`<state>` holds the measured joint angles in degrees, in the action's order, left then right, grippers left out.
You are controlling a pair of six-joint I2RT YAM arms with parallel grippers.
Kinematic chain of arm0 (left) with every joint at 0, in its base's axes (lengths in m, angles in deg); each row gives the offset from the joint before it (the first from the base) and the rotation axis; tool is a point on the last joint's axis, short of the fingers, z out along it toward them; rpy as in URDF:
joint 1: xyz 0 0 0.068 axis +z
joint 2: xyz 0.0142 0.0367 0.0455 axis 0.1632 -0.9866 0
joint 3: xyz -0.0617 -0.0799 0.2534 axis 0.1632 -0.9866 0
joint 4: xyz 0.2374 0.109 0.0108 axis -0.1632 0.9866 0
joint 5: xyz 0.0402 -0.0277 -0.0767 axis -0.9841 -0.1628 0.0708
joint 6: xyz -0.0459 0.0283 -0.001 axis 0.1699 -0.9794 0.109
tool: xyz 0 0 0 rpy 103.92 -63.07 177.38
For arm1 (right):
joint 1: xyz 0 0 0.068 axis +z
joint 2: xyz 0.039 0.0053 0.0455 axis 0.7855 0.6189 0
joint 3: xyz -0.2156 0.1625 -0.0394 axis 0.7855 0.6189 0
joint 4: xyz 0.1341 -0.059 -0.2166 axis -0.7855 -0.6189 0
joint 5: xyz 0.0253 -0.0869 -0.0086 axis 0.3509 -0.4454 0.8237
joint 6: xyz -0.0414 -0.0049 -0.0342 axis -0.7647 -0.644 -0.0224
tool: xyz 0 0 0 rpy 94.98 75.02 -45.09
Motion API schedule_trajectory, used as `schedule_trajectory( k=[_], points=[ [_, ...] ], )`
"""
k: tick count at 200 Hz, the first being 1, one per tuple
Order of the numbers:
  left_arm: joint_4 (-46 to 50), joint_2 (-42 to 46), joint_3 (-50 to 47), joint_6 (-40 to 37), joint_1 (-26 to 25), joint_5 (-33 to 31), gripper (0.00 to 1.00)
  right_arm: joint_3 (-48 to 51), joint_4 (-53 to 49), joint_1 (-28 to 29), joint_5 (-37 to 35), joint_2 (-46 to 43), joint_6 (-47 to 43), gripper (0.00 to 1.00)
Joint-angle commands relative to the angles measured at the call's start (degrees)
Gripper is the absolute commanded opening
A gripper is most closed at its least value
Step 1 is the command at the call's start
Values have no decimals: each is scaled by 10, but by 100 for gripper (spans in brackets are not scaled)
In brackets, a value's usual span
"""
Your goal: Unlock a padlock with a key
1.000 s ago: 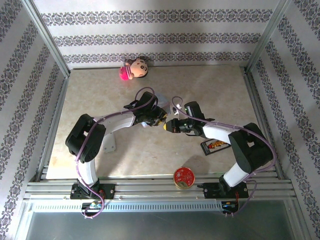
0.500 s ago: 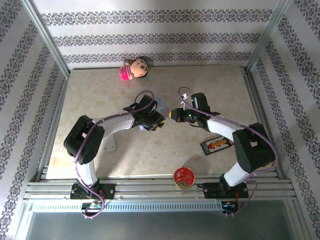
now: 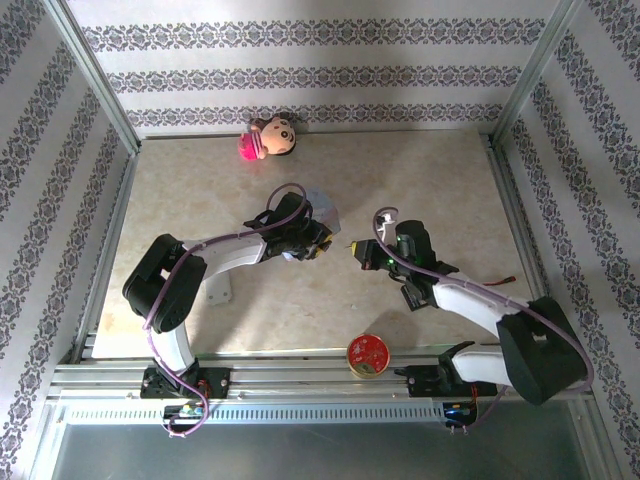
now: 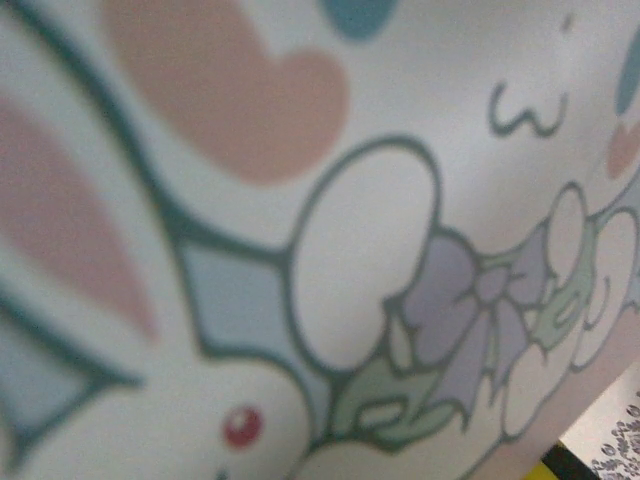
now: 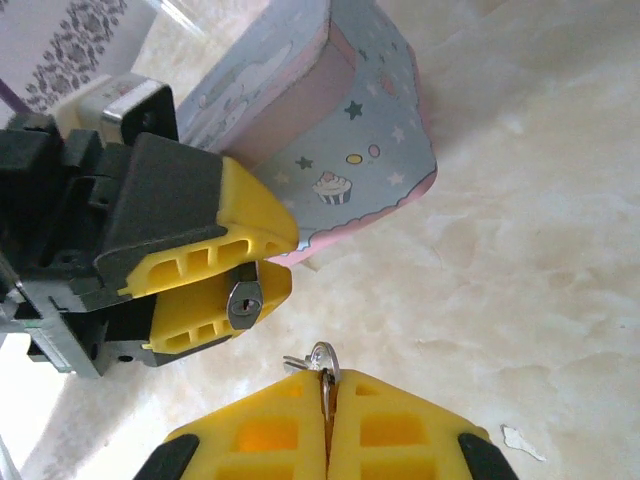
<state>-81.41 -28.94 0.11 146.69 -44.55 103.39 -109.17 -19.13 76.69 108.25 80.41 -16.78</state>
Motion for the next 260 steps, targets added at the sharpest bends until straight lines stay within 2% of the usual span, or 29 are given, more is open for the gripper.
schedule_trajectory(
  k=[1, 56, 113, 193, 260],
  points=[
    [13, -6, 2, 65, -6, 76, 3, 16, 55, 14, -44, -26, 25, 0],
    [-22, -1, -19, 93, -7, 57, 4, 41, 159, 85, -157, -4, 65, 0],
    [-75, -7, -30, 125, -8, 41, 4, 47, 221, 115, -209, 41, 89, 0],
    [-91, -16, -29, 135, -11, 46, 4, 53, 299, 122, -261, 98, 110, 0],
    [-111, -34, -34, 148, -11, 50, 4, 39, 339, 129, -255, 150, 132, 0]
  ],
)
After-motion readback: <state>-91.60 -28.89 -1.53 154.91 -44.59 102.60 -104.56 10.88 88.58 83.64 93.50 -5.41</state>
